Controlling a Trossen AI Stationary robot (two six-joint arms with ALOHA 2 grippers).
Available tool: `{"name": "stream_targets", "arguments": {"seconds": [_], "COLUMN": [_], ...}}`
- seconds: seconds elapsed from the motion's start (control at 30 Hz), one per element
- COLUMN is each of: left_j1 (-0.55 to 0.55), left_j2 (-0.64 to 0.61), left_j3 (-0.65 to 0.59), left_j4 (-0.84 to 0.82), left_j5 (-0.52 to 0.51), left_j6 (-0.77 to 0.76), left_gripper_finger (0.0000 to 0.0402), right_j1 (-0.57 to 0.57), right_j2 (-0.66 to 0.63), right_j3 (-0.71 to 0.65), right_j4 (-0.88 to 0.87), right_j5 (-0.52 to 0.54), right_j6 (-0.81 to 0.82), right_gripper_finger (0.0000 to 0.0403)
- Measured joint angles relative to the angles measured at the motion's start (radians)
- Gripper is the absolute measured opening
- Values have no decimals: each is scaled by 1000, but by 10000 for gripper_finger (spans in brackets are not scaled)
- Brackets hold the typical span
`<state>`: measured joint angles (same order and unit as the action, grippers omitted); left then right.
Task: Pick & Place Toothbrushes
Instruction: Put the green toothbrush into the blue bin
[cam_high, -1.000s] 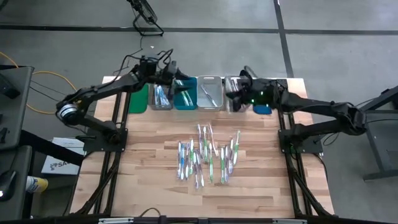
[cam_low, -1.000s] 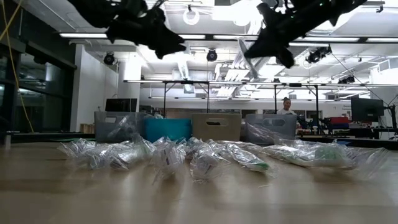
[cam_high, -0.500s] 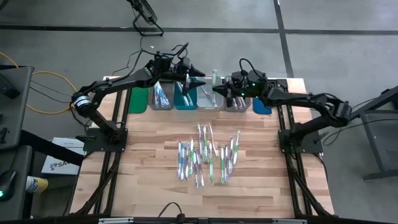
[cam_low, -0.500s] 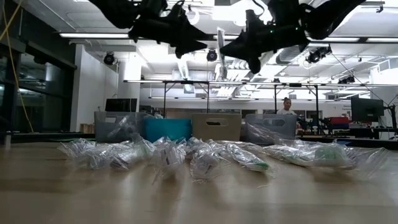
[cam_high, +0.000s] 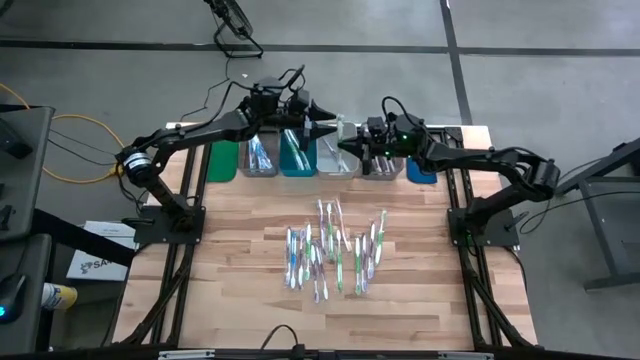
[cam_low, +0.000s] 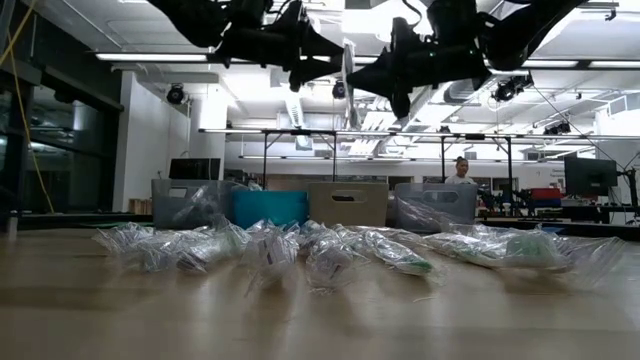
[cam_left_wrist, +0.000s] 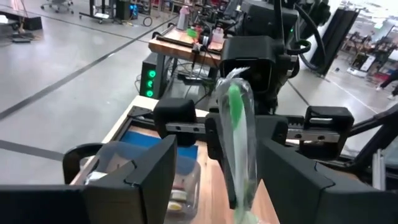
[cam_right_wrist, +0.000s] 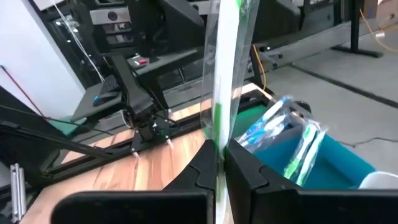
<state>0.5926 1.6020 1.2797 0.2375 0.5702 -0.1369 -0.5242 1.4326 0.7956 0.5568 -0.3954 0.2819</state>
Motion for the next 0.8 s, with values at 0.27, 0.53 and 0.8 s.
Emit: {"name": "stream_targets", "arguments": {"seconds": [0.27,0.53,0.8], "left_j1": [-32,-30,-44], "left_j2": [15,14,14], "left_j3": [-1,-1,-1], "left_j4": [-1,-2,-1], "left_j5": [-10,-35,-35], "left_j6": [-1,-11,-17], "left_gripper_finger": [219,184,77], "right_j1": [0,0,17], "right_j2": [69,74,74], "right_j3": [0,0,0], "right_j4": [61,79,85], "right_j5": [-3,-8,-24], "right_j6": [36,64,62], "right_gripper_finger": [5,5,5]}}
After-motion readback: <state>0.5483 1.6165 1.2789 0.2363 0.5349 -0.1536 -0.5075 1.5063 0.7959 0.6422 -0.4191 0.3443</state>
